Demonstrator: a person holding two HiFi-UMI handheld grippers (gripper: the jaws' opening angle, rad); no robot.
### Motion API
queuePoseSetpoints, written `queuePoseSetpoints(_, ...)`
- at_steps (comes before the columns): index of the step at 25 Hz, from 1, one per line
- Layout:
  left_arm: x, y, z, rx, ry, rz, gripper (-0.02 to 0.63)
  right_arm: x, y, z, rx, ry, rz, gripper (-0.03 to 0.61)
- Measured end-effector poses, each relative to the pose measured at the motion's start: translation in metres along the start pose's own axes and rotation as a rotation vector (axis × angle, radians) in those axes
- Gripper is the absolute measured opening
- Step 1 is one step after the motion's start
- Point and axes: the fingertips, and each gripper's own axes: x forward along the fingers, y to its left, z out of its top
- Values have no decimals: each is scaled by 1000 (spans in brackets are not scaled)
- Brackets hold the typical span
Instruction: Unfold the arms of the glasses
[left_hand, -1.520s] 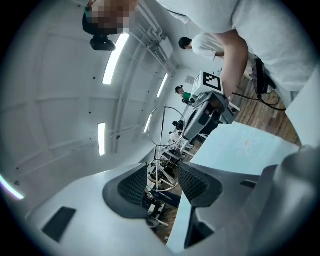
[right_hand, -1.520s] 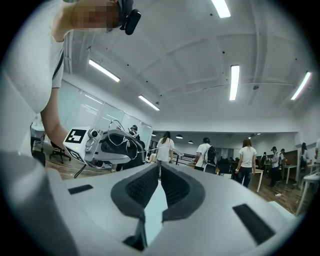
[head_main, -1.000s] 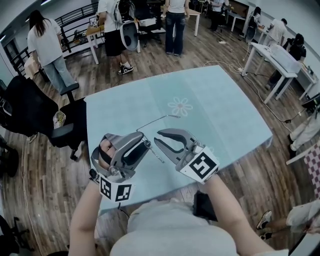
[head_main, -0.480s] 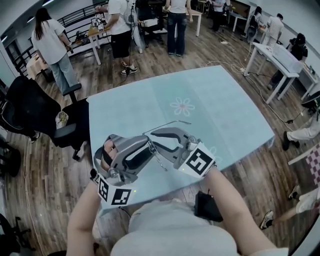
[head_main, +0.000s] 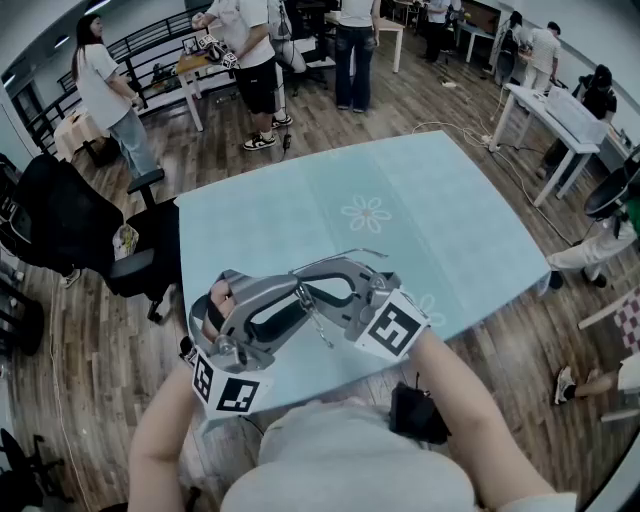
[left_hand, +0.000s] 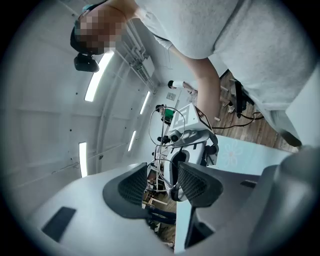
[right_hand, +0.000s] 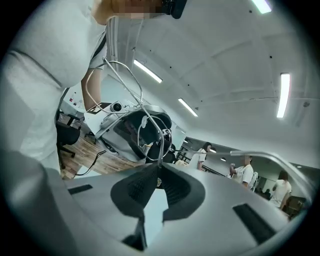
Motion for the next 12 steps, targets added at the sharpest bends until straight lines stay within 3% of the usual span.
queuePoseSetpoints(12,1,4,-13,17,44,3,201,-25,-31,-7,100,-38,-118,31)
